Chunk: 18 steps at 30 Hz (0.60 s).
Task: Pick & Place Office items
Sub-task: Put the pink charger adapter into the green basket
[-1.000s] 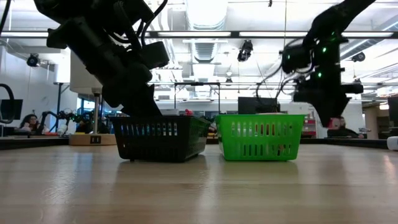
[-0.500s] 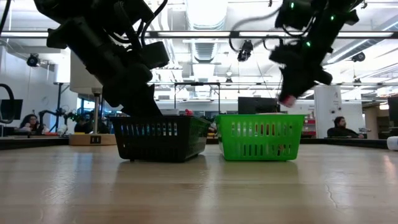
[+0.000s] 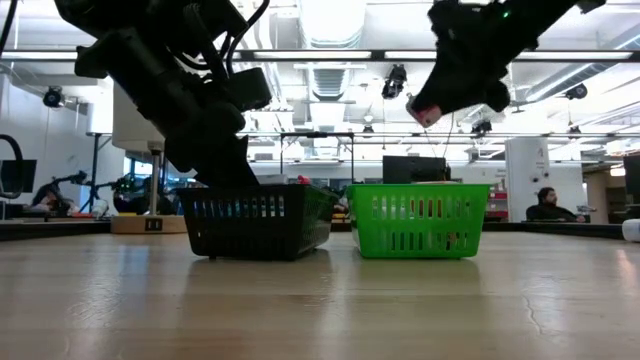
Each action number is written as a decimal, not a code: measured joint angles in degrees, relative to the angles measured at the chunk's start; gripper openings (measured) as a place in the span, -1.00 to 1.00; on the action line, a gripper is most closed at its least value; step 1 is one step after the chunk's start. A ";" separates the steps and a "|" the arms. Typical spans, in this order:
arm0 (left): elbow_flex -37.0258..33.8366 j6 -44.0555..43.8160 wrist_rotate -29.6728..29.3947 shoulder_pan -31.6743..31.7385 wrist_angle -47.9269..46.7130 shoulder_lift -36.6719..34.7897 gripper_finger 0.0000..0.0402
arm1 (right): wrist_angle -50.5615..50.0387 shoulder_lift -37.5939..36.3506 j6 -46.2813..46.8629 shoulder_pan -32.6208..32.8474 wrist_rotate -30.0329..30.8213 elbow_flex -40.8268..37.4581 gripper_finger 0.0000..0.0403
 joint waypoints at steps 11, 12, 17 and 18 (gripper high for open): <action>0.00 -0.02 0.00 0.00 0.00 0.00 -0.06 | 13.46 0.04 1.20 9.85 2.54 -4.74 -0.39; 0.00 -0.02 0.00 -0.01 0.00 0.00 -0.06 | 15.62 0.04 1.19 10.40 2.28 -5.79 -0.39; 0.00 -0.02 0.00 -0.02 0.00 0.00 -0.06 | 22.83 0.45 3.77 11.15 -2.22 -11.23 -0.39; 0.00 -0.02 0.00 0.00 0.00 0.00 -0.06 | 23.64 0.92 4.27 11.13 -2.42 -12.07 -0.39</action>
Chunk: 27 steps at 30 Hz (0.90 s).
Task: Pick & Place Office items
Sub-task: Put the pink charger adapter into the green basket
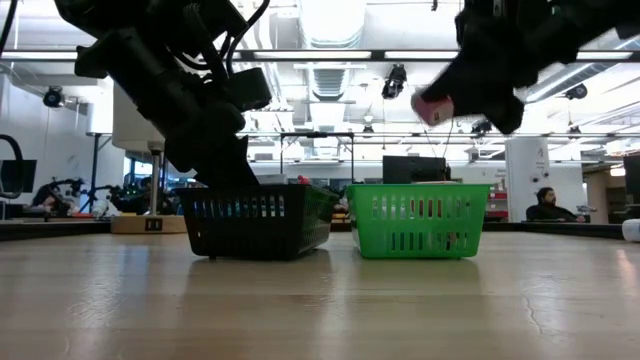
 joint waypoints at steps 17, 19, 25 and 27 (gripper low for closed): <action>3.90 12.52 1.50 -3.48 -1.86 -7.86 -0.06 | 4.90 19.06 -7.61 -0.07 -6.83 12.28 -0.39; 3.68 12.04 1.43 -4.52 -4.16 -9.70 -0.06 | 1.97 20.62 -7.63 -0.07 -6.87 14.60 -0.39; 2.56 9.90 1.27 -6.79 -6.83 -14.72 -0.06 | -10.52 22.60 -6.11 -0.39 -7.19 19.18 -0.39; 1.61 9.27 1.29 -7.37 -7.35 -16.36 -0.06 | -12.11 23.24 -5.30 -0.76 -7.43 20.30 -0.39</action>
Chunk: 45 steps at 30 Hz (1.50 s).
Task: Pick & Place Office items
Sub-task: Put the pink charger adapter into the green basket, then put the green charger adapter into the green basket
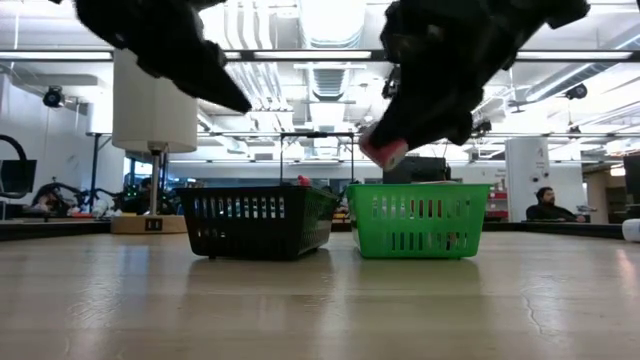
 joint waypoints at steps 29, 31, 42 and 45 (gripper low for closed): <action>-2.53 -3.43 -0.02 -0.86 -2.97 -6.29 -0.06 | -7.40 2.47 -0.66 -0.93 -6.04 3.85 0.65; -2.53 -3.45 -0.02 -0.86 -2.97 -6.29 -0.06 | -7.55 2.47 -1.06 -0.93 -5.98 4.36 0.65; -2.53 -3.44 -0.02 -0.86 -2.99 -6.27 -0.06 | -17.55 2.47 -3.99 -0.93 -5.63 10.93 0.62; -2.53 -3.42 -0.02 -0.86 -2.99 -6.27 -0.06 | -22.66 2.47 -4.11 -0.93 -5.61 13.14 0.62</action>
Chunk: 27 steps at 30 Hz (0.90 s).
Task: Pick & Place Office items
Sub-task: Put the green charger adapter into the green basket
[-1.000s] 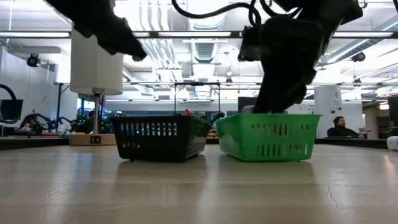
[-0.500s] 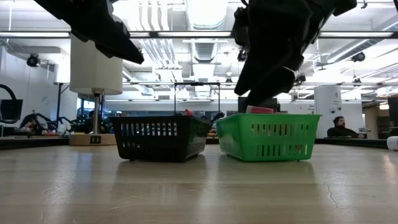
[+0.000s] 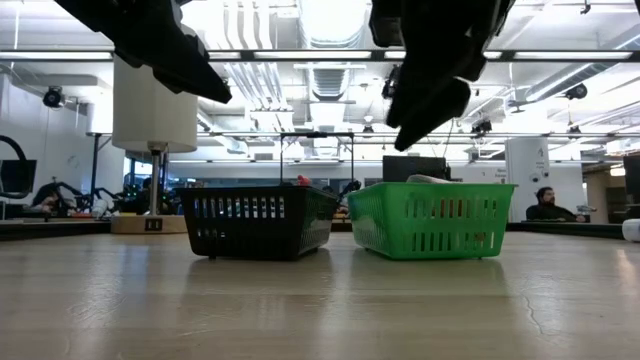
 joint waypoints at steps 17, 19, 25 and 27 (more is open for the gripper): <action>0.04 0.59 -0.09 0.04 0.03 0.00 -0.06 | -38.35 0.00 -4.07 -0.06 2.78 1.46 0.62; 0.04 0.56 -0.09 0.04 0.02 0.00 -0.06 | -40.13 0.02 -4.11 -0.07 1.28 0.11 0.62; 0.04 0.42 -0.07 0.07 0.04 0.00 -0.06 | -41.46 0.04 -3.58 -2.26 -5.93 -6.26 0.62; 0.04 0.00 -0.04 0.07 0.04 0.00 -0.06 | -41.91 0.06 -3.42 -3.82 -7.77 -8.77 0.62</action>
